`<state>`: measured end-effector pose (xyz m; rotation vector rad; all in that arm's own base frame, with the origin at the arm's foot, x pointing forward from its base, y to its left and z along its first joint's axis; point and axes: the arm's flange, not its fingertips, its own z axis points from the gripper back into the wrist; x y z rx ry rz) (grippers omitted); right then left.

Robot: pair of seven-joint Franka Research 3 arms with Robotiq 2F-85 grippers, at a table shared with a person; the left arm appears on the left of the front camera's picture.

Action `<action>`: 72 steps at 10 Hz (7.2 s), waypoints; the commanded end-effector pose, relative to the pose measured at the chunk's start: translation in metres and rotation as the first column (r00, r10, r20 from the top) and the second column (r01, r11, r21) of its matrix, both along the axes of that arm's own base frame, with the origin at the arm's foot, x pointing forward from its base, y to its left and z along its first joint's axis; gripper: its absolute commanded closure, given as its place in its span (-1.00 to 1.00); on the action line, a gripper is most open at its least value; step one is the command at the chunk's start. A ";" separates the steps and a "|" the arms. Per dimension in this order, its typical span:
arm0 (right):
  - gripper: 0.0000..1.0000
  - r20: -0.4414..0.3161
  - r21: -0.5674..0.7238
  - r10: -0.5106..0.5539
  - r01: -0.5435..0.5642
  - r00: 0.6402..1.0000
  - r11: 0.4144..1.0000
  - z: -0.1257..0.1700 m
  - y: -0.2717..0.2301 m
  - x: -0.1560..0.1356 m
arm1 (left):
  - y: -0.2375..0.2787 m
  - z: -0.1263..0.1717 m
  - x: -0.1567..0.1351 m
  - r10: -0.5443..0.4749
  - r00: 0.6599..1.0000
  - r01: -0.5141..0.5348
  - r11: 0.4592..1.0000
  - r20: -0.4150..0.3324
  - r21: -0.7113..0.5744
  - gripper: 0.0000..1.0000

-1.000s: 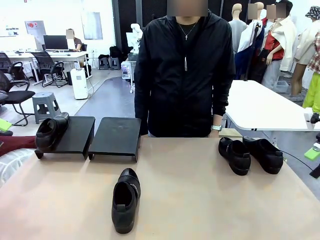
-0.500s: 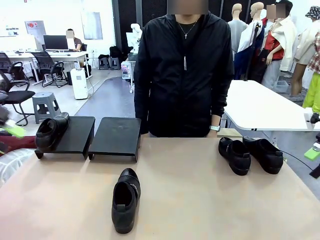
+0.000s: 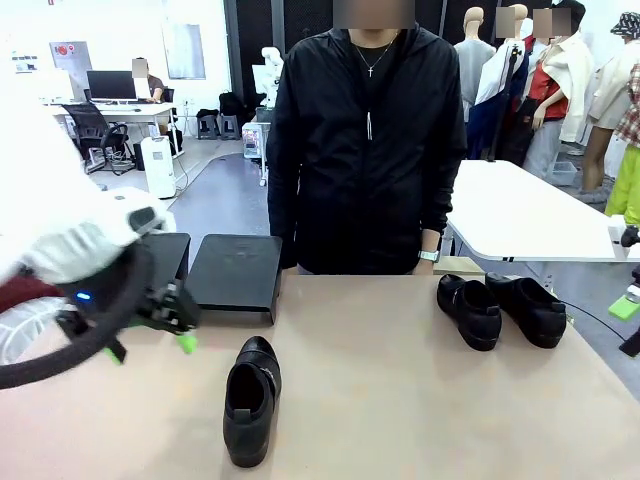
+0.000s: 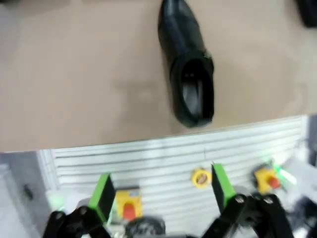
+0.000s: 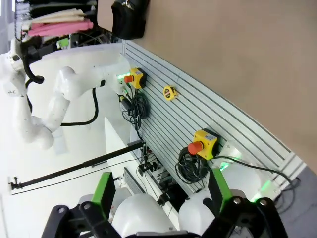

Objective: Organize the shoes by placing them on the stand.
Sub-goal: Place the Shoe from the middle of the table onto the Shoes Stand.

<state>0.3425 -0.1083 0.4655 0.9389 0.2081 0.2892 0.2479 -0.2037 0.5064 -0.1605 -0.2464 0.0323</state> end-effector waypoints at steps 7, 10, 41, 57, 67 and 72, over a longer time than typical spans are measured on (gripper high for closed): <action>-1.00 -0.014 0.012 -0.021 0.021 1.000 1.000 0.004 0.001 -0.001 | -0.030 -0.045 0.059 0.062 0.994 -0.063 0.998 -0.094 -0.009 -1.00; -1.00 -0.014 0.012 -0.021 0.021 1.000 1.000 0.004 0.001 -0.001 | -0.042 -0.100 0.081 0.112 0.983 -0.112 0.994 -0.146 0.012 -1.00; -1.00 -0.014 0.012 -0.021 0.021 1.000 1.000 0.004 0.001 -0.001 | 0.187 0.060 0.132 0.023 0.969 -0.025 1.000 0.247 0.007 1.00; -1.00 -0.014 0.012 -0.021 0.021 1.000 1.000 0.004 0.001 -0.001 | 0.212 -0.039 0.335 -0.031 0.932 0.010 0.998 0.362 0.059 1.00; -1.00 -0.014 0.012 -0.021 0.021 1.000 1.000 0.004 0.001 -0.001 | 0.228 -0.057 0.361 0.044 0.946 -0.061 0.997 0.322 0.042 -1.00; -1.00 -0.014 0.012 -0.021 0.021 1.000 1.000 0.004 0.001 -0.001 | 0.208 0.007 0.296 0.051 0.953 -0.062 0.998 0.297 0.025 -1.00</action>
